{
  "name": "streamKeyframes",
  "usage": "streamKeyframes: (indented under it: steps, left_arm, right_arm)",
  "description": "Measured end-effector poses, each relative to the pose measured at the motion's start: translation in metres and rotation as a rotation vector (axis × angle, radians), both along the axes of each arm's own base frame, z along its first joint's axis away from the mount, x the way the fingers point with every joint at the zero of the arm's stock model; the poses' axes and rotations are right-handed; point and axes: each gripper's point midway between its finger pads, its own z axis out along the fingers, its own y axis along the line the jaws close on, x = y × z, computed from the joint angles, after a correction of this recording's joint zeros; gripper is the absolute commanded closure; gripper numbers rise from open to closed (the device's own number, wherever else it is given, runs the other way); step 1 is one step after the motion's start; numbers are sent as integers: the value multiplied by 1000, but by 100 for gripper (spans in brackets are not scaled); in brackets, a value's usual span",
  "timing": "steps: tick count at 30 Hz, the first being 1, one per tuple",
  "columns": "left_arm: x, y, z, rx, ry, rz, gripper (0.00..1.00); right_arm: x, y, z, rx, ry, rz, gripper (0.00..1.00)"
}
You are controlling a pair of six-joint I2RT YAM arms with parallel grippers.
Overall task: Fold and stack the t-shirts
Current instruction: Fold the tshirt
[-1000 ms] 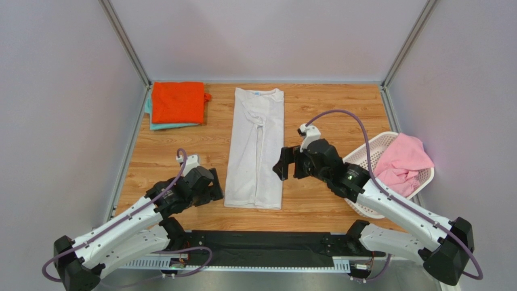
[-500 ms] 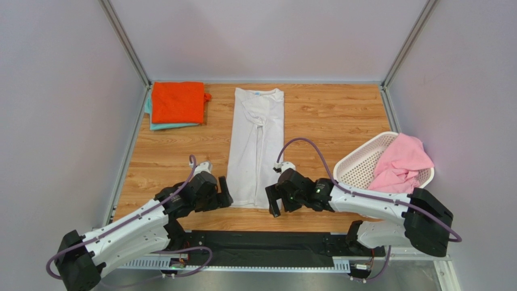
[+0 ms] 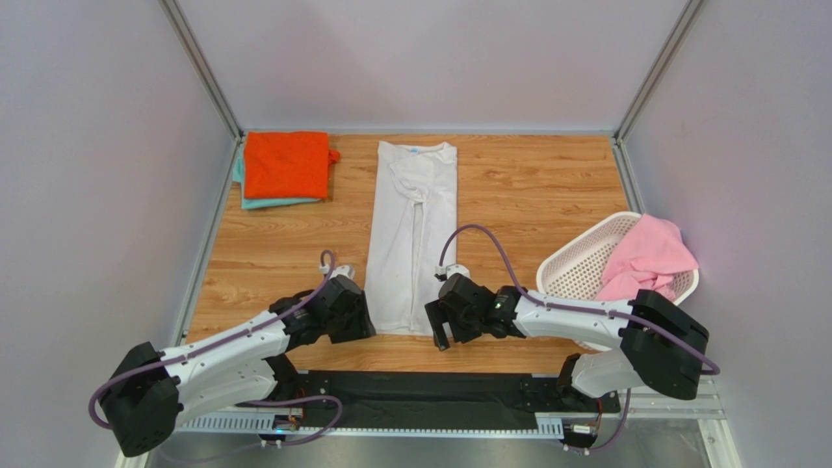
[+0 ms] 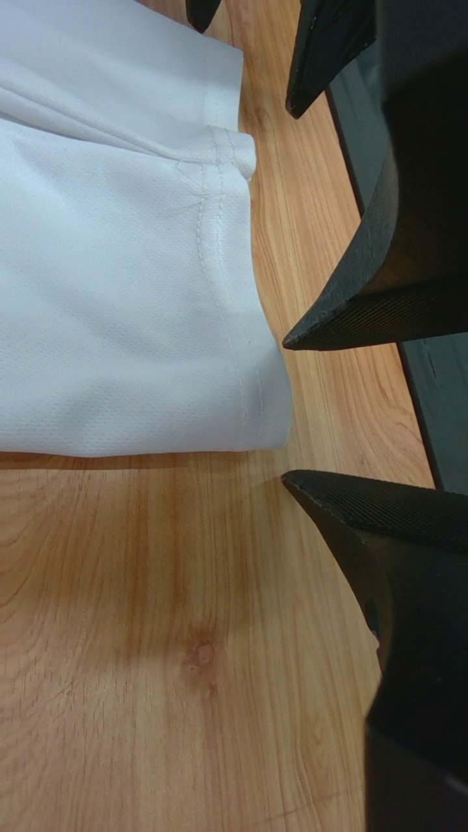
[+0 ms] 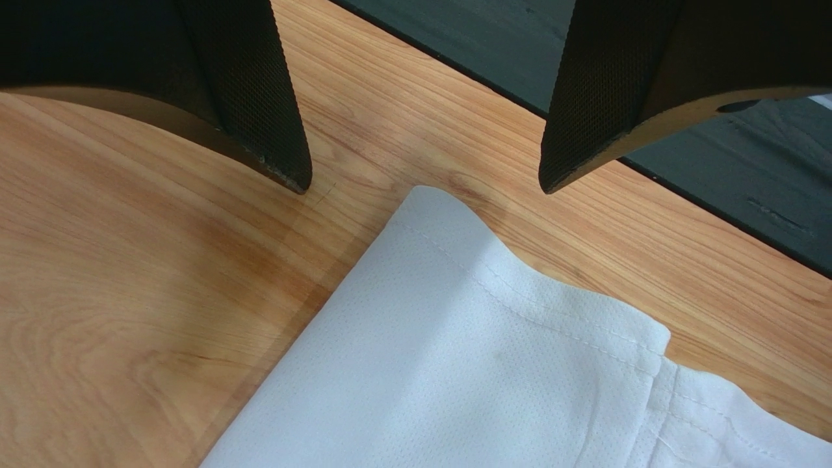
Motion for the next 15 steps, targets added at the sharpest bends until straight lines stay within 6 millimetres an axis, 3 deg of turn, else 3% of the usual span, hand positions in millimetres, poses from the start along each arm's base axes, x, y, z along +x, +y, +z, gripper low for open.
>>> streamKeyframes:
  steps: [2,7,15]
  left_arm:
    - [0,-1,-3,3,9,-2,51]
    - [4,-7,-4,-9,8,5,55]
    - [10,-9,-7,-8,-3,18,70]
  right_arm:
    - [1,3,0,5,-2,0,19]
    - [4,8,-1,17,-6,-3,26]
    - [6,13,-3,22,-4,-4,49]
